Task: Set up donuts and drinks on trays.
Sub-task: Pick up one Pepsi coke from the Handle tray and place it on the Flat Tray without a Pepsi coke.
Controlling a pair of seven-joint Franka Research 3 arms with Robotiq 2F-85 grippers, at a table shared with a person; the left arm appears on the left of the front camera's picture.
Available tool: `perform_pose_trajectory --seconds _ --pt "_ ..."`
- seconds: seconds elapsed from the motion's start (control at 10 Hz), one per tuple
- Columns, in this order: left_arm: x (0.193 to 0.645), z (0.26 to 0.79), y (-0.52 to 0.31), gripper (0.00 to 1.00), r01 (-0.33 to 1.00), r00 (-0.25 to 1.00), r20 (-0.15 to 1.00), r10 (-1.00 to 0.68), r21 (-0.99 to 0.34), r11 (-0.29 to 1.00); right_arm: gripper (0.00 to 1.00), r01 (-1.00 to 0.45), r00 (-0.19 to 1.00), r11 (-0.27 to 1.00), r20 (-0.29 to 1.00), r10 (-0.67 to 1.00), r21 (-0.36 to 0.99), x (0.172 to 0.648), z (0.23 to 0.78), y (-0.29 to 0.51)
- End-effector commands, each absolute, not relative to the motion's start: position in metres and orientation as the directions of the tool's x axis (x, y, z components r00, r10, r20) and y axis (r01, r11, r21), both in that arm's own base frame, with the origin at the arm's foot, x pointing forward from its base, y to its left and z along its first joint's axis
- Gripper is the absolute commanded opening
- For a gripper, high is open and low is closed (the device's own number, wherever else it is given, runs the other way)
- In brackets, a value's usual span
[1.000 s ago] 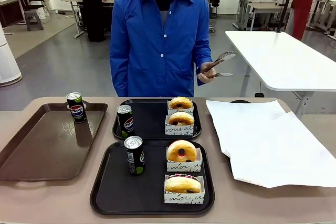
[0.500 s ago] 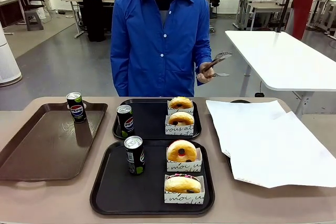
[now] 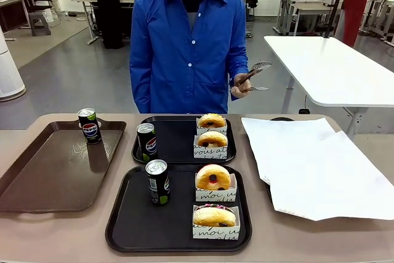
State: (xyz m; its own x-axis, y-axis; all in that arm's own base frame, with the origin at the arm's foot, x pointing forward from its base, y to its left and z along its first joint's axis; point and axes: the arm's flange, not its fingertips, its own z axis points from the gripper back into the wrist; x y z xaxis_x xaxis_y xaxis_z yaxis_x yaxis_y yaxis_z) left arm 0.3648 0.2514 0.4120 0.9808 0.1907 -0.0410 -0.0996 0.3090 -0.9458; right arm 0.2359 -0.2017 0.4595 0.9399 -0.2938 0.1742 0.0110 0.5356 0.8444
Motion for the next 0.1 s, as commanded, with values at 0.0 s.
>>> perform_pose_trajectory --seconds 0.0 --pt "0.3611 0.4150 0.2501 1.00 -0.093 0.981 -0.035 0.193 -0.949 0.302 1.00 0.010 0.941 0.536 0.174 -0.291 0.844 0.2344 0.4576 -0.2001"
